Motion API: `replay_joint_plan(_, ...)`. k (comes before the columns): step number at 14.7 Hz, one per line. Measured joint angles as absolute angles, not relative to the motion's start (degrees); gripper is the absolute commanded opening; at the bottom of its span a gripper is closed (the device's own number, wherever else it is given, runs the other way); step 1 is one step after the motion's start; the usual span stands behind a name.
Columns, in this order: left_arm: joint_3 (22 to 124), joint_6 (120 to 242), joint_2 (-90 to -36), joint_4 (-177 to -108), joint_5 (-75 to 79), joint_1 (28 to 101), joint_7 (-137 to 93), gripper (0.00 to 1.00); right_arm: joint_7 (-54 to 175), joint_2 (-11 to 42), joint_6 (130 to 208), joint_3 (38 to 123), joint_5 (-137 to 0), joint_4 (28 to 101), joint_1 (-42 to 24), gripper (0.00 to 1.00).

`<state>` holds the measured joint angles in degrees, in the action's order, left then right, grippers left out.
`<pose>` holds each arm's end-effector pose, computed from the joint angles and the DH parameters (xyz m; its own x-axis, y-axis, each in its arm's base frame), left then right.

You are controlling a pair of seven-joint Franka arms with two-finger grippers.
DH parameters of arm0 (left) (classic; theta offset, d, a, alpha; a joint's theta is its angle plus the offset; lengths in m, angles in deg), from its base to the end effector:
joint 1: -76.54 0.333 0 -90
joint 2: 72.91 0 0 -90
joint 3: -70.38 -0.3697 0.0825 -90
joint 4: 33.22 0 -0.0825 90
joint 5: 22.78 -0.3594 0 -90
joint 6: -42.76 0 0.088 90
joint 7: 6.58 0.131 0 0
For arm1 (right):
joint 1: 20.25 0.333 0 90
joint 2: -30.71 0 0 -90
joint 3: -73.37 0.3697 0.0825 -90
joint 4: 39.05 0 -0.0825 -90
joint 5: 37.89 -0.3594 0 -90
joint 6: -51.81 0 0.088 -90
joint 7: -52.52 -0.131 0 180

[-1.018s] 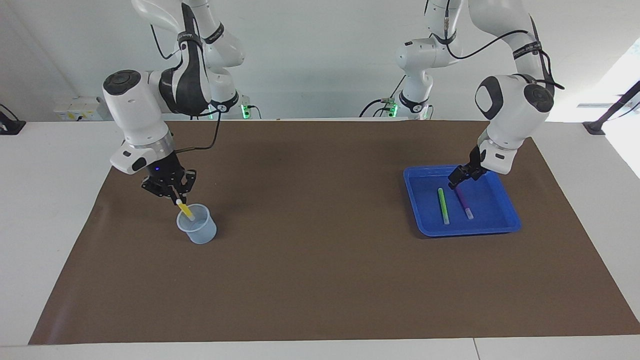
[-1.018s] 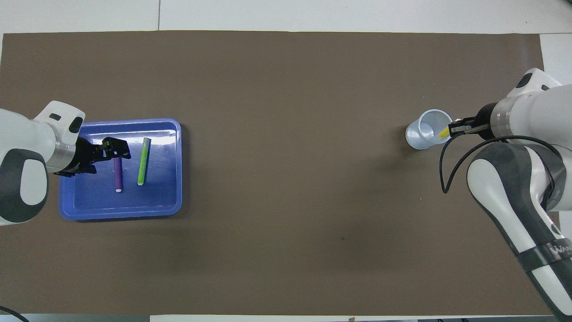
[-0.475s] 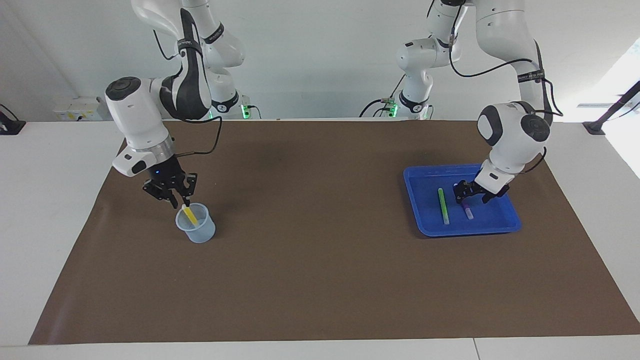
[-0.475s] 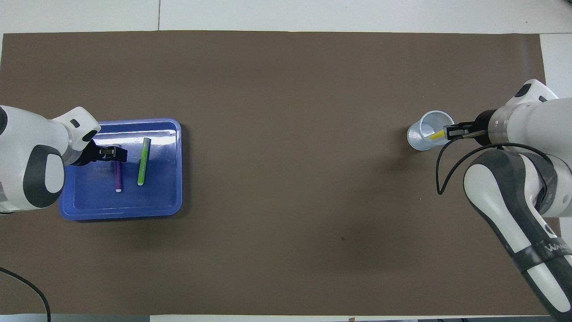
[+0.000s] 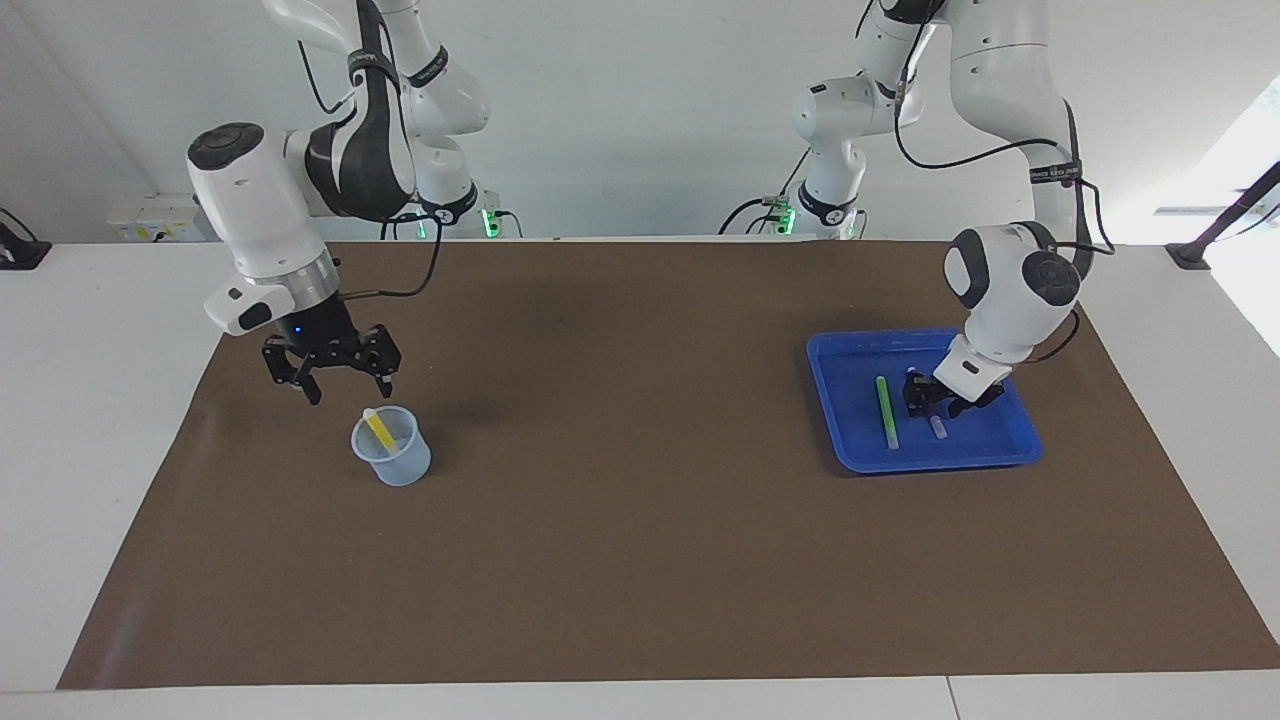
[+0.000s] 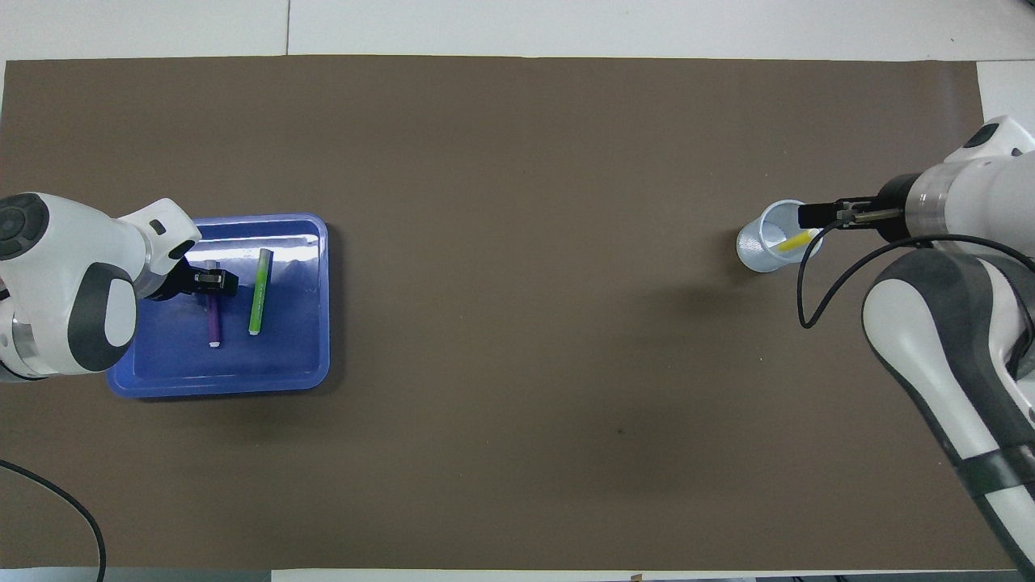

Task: Transfer and insert pens with both arms
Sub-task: 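Drop the yellow pen into the cup and raise the right gripper, then grasp the purple pen in the tray with the left gripper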

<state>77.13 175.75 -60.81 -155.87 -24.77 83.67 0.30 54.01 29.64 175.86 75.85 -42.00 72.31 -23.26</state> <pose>0.5554 0.0068 0.3499 0.9904 -0.1348 -0.0288 -0.1348 -0.9909 0.0034 0.5657 -0.0011 0.5298 0.9792 -0.0234 0.2017 -0.0111 -0.9980 -0.0618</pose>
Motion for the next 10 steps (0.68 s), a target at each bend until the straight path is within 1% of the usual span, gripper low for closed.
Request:
replay_joint_plan(2, 77.0, 175.7, -60.8, -155.9, -24.8, 83.7, 0.3, 0.32, 50.1, 29.8, 167.9, 75.9, -41.0, 66.9, -23.1, 1.0)
replay_joint_plan(5, 77.0, 175.7, -60.8, -155.9, -24.8, 83.7, 0.3, 0.01, 46.2, 29.9, 156.8, 75.9, -38.8, 59.6, -22.8, 1.0)
replay_joint_plan(7, 77.0, 175.7, -60.8, -155.9, -24.8, 83.8, 0.3, 0.0, 45.4, 29.9, 149.9, 76.0, -38.7, 55.6, -22.1, 1.0)
replay_joint_plan(10, 76.9, 175.7, -60.8, -155.8, -24.8, 83.8, 0.3, 0.0, 45.0, 29.9, 146.1, 76.1, -38.6, 53.3, -21.3, 1.0)
